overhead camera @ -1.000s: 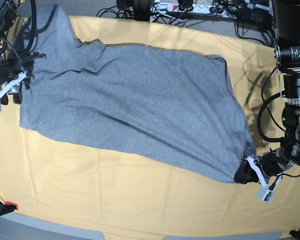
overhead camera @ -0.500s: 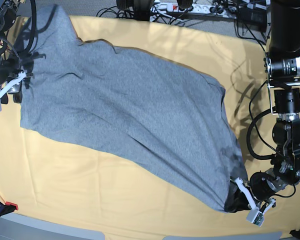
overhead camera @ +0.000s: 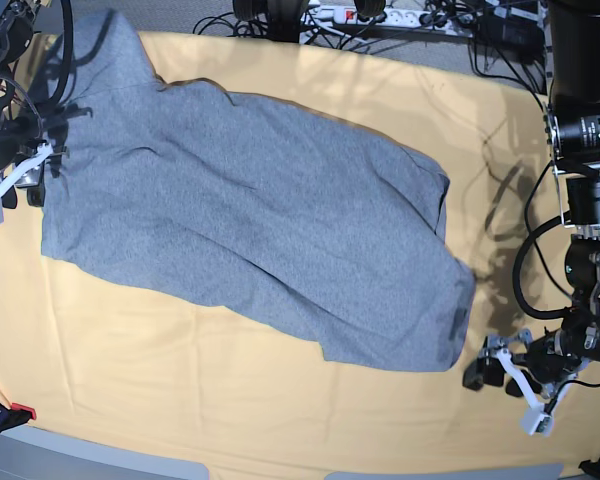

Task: Layout the t-shirt on the table in an organized manner, then fold the t-shirt properly
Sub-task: 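Release the hem and move the left gripper back toward the shirt edge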

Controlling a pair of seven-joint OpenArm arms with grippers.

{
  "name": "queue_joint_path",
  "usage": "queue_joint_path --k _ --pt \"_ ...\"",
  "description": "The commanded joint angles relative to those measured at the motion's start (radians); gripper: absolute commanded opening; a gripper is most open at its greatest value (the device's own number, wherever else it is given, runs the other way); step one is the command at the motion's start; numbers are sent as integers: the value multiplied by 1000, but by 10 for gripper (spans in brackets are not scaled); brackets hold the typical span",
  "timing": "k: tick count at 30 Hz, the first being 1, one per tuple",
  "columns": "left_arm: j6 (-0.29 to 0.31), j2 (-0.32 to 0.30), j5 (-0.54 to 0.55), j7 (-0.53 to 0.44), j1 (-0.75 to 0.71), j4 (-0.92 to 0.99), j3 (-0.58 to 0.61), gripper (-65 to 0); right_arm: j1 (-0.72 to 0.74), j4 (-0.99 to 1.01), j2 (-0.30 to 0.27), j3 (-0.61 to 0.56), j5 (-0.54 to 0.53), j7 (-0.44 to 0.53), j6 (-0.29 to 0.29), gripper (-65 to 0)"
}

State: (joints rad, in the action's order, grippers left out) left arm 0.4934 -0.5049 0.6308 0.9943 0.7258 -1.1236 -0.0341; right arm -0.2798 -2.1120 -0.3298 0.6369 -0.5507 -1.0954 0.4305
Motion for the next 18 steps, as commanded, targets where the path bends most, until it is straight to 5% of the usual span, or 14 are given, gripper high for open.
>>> queue_joint_path --k 1,5,9,12,18 --pt "23 -24 64 19 34 -15 -8 -157 8 -19 -16 7 -8 21 12 -376" --pt "112 -68 294 195 6 -15 -8 -173 8 -19 -16 7 -86 3 59 -376" --pt "177 -129 597 402 -35 -18 -8 -271 8 -19 -16 7 -165 -43 100 -376" --pt "205 -173 812 402 -78 -29 -8 -313 8 -20 -16 7 -222 -72 119 -376" --pt "205 -243 853 402 -229 -100 -75 -313 7 -20 -16 7 -244 -80 143 -376"
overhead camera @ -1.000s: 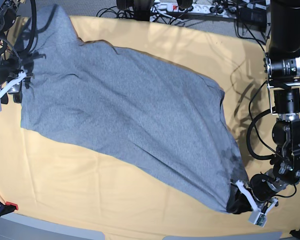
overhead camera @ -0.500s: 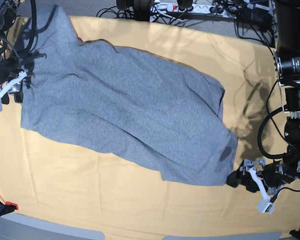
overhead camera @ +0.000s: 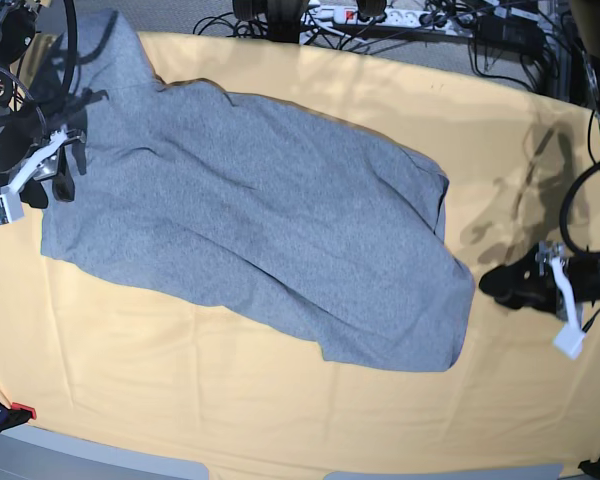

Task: Layout the t-shirt on the table in an organized manner, then fold the t-shirt properly
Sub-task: 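Release the hem and move the left gripper back toward the shirt edge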

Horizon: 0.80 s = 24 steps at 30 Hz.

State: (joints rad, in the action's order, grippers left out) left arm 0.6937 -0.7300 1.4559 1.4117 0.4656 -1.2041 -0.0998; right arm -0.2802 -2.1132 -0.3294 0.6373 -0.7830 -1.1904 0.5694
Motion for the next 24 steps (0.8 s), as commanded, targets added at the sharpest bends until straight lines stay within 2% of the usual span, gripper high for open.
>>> queue_joint_path --k 1,7,10,14,18,20,24 --pt "4 -21 28 -15 -3 -39 -39 -313 8 -19 -17 7 -12 15 5 -376" --pt "4 -20 28 -15 -219 -190 -227 -313 8 -19 -17 7 -14 19 5 -376" --pt "4 -20 28 -15 -336 -293 -277 -313 8 -19 -17 7 -14 19 8 -376" --pt "4 -19 28 -15 -464 -387 -280 -313 8 -19 -17 7 -14 25 8 -376" --pt "4 -15 28 -15 -540 -388 -280 -313 8 -19 -17 7 -30 26 8 -376" --pt "4 1 -28 -15 -561 -388 -280 -313 9 -19 -17 7 -30 26 8 -376" --pt "4 76 -130 -15 -571 -388 -280 -312 9 -19 -17 7 -30 26 8 -376"
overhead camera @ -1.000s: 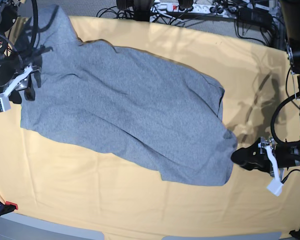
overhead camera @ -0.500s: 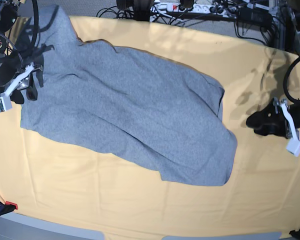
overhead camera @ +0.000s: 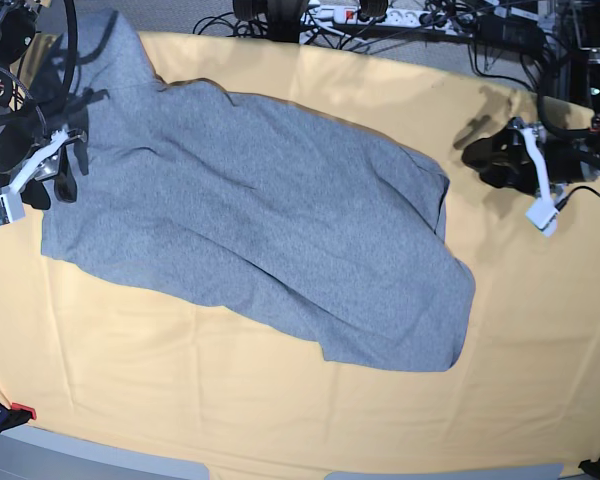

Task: Layout the t-shirt on the table in an organized manner, then fold the t-shirt properly
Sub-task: 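Release the hem and move the left gripper back toward the shirt edge, then grasp the shirt edge with the left gripper and pull it outward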

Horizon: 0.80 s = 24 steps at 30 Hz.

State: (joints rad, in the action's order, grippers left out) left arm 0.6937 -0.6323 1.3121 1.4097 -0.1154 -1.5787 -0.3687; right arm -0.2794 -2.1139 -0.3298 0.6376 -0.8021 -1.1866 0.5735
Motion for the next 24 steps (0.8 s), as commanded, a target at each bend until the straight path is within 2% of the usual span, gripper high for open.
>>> queue_joint_path --k 1,7,15,17,19,20,24 --pt "4 0 -1 -27 11 -13 -11 -312 8 -18 -16 6 -12 23 4 -376" --pt "4 113 -81 -55 10 -13 -11 -312 8 -18 -16 6 -13 22 4 -376" --pt "4 201 -154 -132 11 -13 -11 -323 8 -18 -16 6 -13 22 3 -376" --pt "4 203 -156 -136 11 -13 -10 -426 8 -18 -16 6 -13 22 3 -376" --pt "4 202 -164 -139 17 -13 -10 -599 8 -18 -16 6 -13 22 3 -376" --pt "4 200 -164 -138 23 -13 -10 -650 8 -18 -16 6 -13 22 3 -376" --pt "4 159 -102 -97 56 -15 -11 -650 8 -18 -16 6 -13 22 4 -376"
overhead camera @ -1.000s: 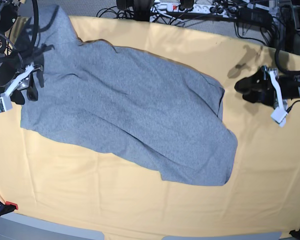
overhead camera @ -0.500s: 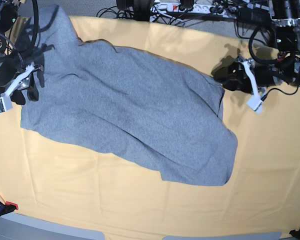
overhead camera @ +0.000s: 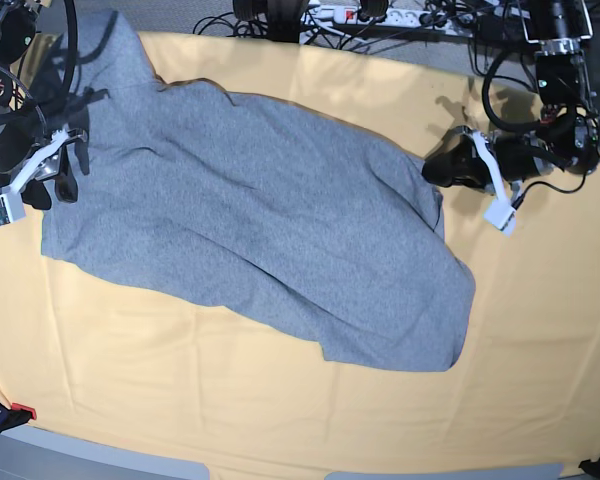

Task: Layout the t-shirt on the table in an organized manner, then fold the t-shirt properly
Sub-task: 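Grasp the shirt edge with the left gripper and pull it outward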

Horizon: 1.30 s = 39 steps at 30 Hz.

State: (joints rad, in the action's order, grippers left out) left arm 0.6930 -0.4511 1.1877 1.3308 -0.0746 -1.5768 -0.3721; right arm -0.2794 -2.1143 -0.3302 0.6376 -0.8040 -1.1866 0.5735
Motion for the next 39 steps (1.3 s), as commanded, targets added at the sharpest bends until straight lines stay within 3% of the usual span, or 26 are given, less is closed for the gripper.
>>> queue_joint_path --k 1,5,6,12,22,27,33,39 --pt "5 -39 63 11 26 -21 -7 -650 8 -18 -16 6 -11 21 4 -376" --pt "5 -112 286 65 47 -71 -8 -650 8 -18 -17 6 -11 14 4 -376" --pt "5 -128 296 65 47 -87 -8 -650 8 -18 -17 6 -12 15 4 -376" --pt "5 -224 296 65 24 -209 -8 -650 8 -18 -32 6 -59 11 37 -376" --pt "5 -455 296 65 23 -327 -8 -650 8 -18 -36 6 -61 -4 36 -376" --pt "5 -539 296 65 22 -328 -8 -650 8 -18 -36 6 -61 -4 37 -376" --pt "5 -602 296 65 22 -328 -8 -650 8 -18 -36 6 -61 -4 37 -376" --pt "5 -576 296 32 23 -326 -8 -650 8 -18 -36 6 -61 -4 37 -376"
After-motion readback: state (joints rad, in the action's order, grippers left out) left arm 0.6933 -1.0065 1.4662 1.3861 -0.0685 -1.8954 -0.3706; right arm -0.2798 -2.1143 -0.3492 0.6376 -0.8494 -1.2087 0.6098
